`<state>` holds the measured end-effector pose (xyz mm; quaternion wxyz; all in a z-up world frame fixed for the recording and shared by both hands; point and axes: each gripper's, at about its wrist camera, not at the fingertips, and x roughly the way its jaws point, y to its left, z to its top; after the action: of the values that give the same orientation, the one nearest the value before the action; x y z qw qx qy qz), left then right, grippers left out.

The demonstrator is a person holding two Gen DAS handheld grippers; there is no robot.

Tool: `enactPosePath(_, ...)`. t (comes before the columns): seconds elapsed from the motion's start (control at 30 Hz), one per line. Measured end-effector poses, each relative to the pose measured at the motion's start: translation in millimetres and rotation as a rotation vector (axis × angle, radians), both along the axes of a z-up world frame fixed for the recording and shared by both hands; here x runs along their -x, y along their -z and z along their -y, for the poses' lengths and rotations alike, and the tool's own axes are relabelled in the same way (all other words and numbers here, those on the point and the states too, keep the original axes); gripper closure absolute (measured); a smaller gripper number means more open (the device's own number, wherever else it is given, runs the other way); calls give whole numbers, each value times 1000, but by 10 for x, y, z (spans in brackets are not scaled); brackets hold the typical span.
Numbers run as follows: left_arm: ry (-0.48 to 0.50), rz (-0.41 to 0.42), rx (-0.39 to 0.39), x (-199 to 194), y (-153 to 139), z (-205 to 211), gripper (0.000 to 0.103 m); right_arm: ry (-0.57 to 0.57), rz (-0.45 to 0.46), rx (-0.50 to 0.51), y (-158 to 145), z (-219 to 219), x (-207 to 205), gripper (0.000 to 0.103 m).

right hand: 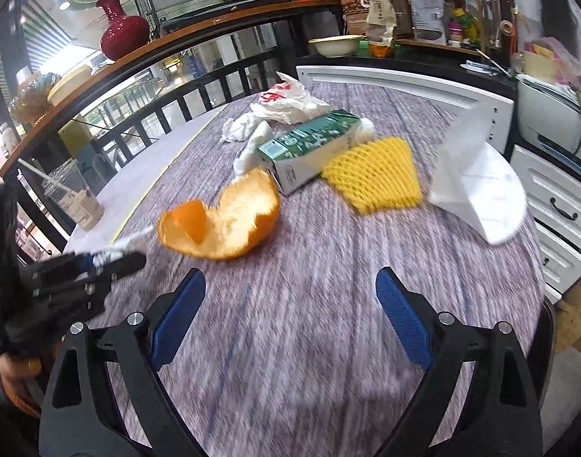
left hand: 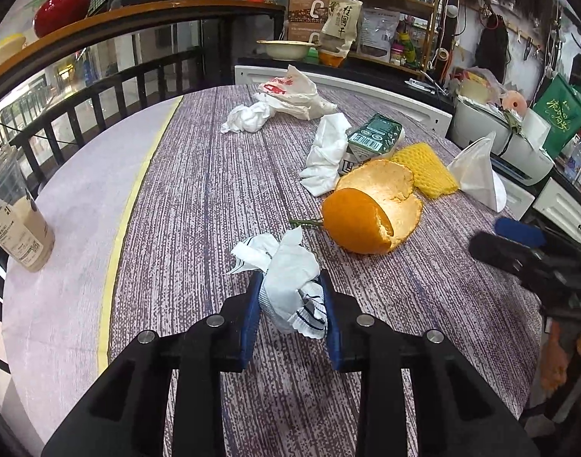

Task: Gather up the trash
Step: 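Lift the white tissue with the left gripper while the right gripper grasps the orange peel, then carry the tissue with the left gripper while the right gripper carries the orange peel to the bin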

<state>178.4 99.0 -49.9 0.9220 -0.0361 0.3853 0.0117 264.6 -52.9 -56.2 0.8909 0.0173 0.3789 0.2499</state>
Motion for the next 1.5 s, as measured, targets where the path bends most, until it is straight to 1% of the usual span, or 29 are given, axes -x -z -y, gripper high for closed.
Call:
enactPosePath(0.07, 5, 0, 12, -9, 5, -14, 74, -5, -18, -7, 12, -118, -155, 14)
enactPosePath(0.2, 12, -8, 28, -17, 32, -39, 74, -12, -26, 7, 52, -284, -393, 27)
enactPosePath(0.23, 13, -7, 30, -15, 34, -47, 74, -23, -34, 6, 73, -328, -455, 29)
enactPosePath(0.3, 14, -8, 37, -18, 34, -63, 74, -35, -51, 19, 113, -400, -552, 38)
enactPosePath(0.33, 16, -8, 40, -21, 33, -64, 74, -36, -58, 28, 136, -435, -587, 40)
enactPosePath(0.37, 18, -6, 39, -25, 33, -59, 74, -37, -63, 34, 156, -462, -614, 45)
enactPosePath(0.4, 19, -5, 38, -14, 37, -61, 74, -43, -70, 40, 183, -492, -640, 52)
enactPosePath(0.43, 22, -6, 37, -14, 39, -53, 74, -53, -80, 47, 208, -524, -655, 56)
enactPosePath(0.47, 24, -7, 37, -17, 41, -49, 74, -61, -86, 54, 231, -555, -660, 62)
enactPosePath(0.5, 24, -7, 38, -12, 46, -49, 74, -70, -87, 69, 257, -588, -650, 70)
enactPosePath(0.53, 25, -7, 40, -12, 45, -50, 74, -73, -83, 88, 275, -613, -630, 74)
enactPosePath(0.57, 26, -6, 41, -8, 43, -54, 74, -72, -75, 111, 293, -636, -602, 81)
enactPosePath(0.63, 23, -3, 39, -1, 34, -57, 74, -65, -63, 120, 282, -630, -562, 84)
enactPosePath(0.7, 21, 0, 41, 15, 28, -55, 74, -72, -58, 109, 260, -607, -506, 88)
enactPosePath(0.83, 19, 4, 40, 31, 20, -42, 74, -75, -17, 108, 159, -521, -331, 93)
enactPosePath(1.0, 23, 20, 26, 75, -27, 8, 74, -48, 28, 89, -7, -295, -99, 94)
enactPosePath(1.1, 25, 22, 23, 98, -42, 51, 74, -32, 40, 65, -93, -132, 6, 94)
enactPosePath(1.23, 45, 25, 12, 129, -53, 158, 74, -3, 93, 81, -201, 75, 190, 94)
enactPosePath(1.37, 73, 31, 0, 176, -82, 290, 74, 25, 119, 92, -237, 273, 352, 94)
enactPosePath(1.5, 95, 32, -5, 215, -89, 412, 74, 55, 116, 81, -228, 516, 471, 94)
